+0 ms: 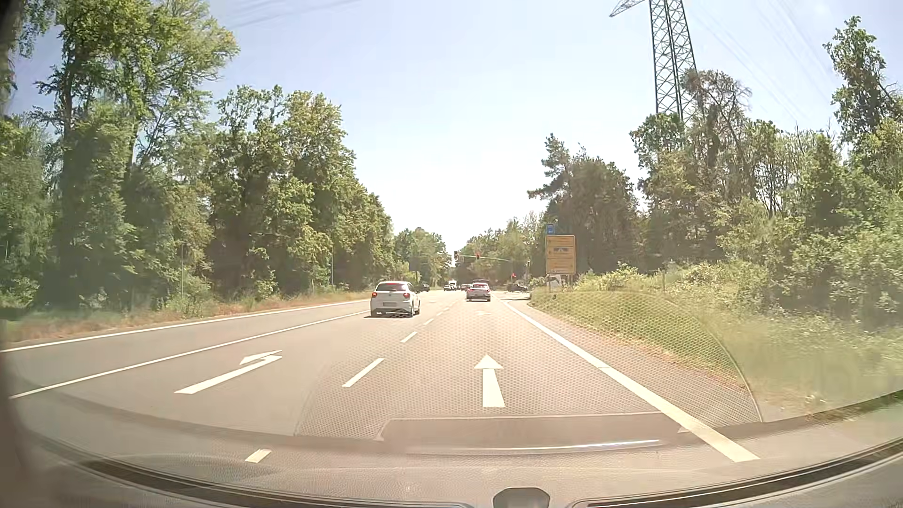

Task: Follow the waypoints while adhering to traffic rules and regulations

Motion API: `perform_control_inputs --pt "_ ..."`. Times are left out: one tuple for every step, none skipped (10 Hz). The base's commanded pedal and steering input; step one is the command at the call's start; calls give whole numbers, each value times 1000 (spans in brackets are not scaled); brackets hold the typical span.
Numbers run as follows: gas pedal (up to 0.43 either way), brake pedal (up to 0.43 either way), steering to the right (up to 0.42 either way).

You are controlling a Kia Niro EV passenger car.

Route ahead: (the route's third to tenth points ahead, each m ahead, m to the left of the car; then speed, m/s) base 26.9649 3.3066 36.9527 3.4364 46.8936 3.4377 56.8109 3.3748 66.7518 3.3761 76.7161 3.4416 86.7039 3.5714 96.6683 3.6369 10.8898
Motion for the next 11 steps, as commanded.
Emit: perform_control_inputs --pt "0 250 -1" --pt "0 250 -1" --pt "0 250 -1" --pt "0 256 -2" --pt "0 256 -4" --pt "0 256 -4" --pt "0 256 -3" --pt "0 256 -4" --pt "0 256 -3" --pt "0 256 -2" --pt "0 256 -1"
